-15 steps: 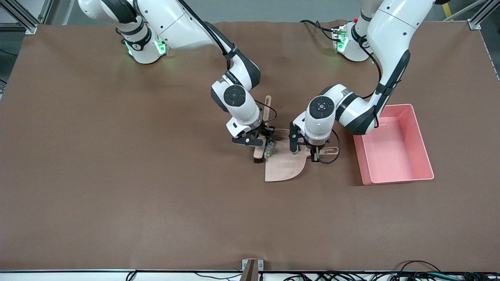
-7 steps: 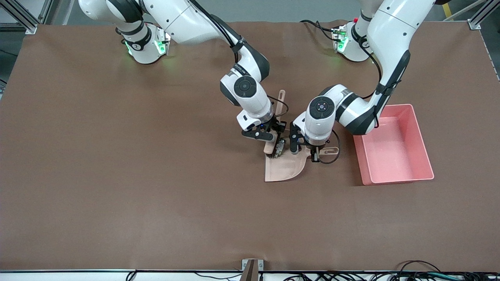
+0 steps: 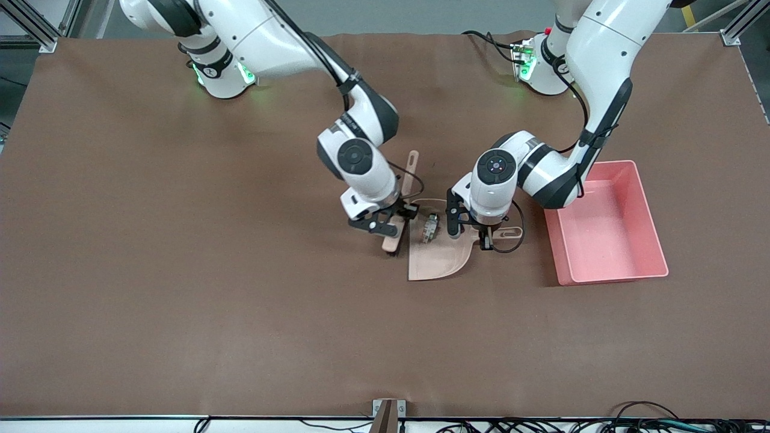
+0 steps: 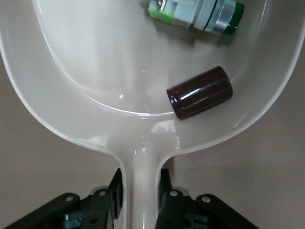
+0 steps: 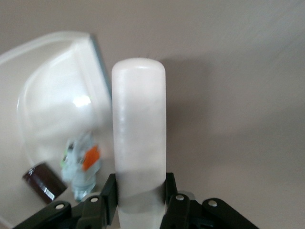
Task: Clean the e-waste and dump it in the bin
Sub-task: 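Lift the dustpan with the left gripper while the right gripper withdraws the brush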
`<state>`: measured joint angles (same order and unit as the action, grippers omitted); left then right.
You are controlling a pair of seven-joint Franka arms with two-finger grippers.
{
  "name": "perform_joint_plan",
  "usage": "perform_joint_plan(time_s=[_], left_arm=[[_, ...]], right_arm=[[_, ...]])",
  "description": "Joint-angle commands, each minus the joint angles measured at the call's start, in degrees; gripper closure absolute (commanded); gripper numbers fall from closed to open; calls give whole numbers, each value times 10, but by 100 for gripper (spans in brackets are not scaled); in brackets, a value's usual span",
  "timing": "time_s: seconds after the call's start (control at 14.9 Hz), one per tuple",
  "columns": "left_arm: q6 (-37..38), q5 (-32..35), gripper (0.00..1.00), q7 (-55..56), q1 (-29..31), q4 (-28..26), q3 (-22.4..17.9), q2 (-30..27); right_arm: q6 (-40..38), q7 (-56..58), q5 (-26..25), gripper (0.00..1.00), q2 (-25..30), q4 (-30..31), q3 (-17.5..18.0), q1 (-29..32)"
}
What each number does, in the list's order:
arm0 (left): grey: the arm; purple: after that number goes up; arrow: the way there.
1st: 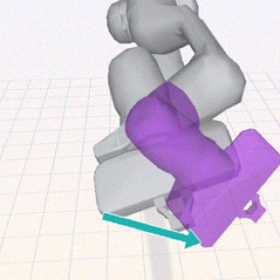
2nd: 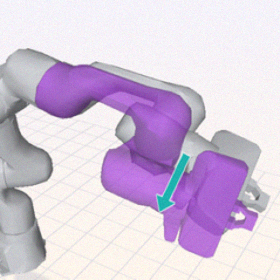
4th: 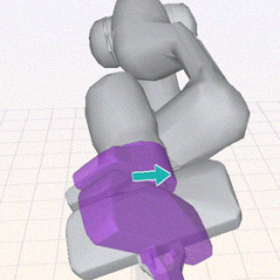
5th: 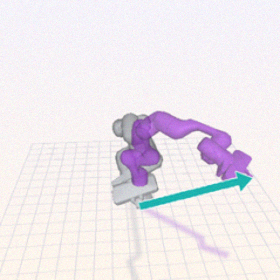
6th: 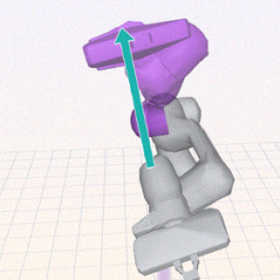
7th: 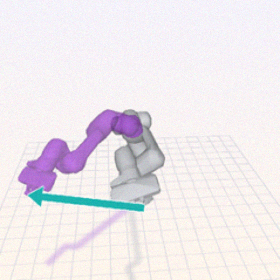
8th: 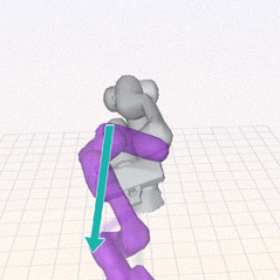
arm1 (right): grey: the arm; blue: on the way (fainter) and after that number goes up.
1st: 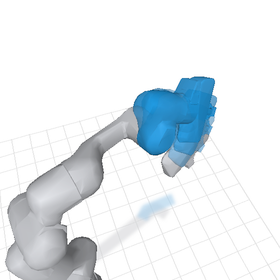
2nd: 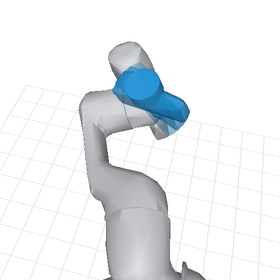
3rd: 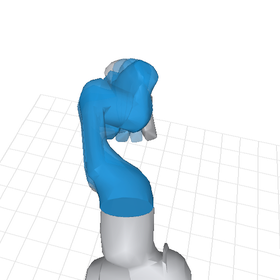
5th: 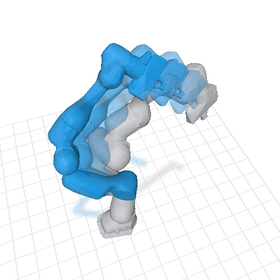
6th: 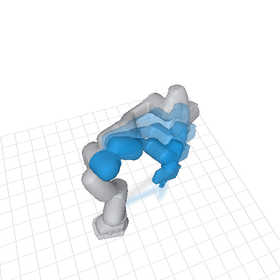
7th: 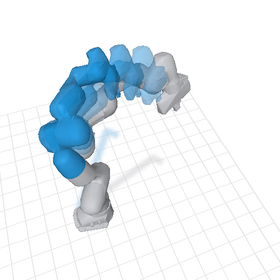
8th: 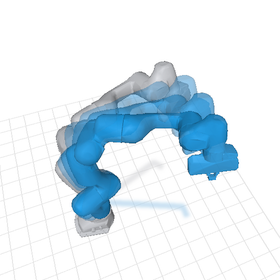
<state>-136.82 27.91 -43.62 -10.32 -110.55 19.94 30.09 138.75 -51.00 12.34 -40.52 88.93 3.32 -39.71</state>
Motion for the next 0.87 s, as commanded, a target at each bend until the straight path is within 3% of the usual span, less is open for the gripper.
perform_joint_plan(time_s=[0.0,0.2,0.47,0.6,0.8], left_arm=[[5,5,86,10,14,12,4,5],[5,2,87,9,15,12,11,-3],[4,-37,87,0,27,12,21,-11],[5,-50,87,-1,55,12,52,-11],[5,-54,88,-3,138,10,129,-11]], right_arm=[[35,65,12,100,114,150,9,52],[29,77,12,100,184,235,6,109],[-59,206,6,100,237,267,3,218],[-59,253,-2,100,258,295,-1,245],[-65,255,-84,100,277,309,-5,289]])
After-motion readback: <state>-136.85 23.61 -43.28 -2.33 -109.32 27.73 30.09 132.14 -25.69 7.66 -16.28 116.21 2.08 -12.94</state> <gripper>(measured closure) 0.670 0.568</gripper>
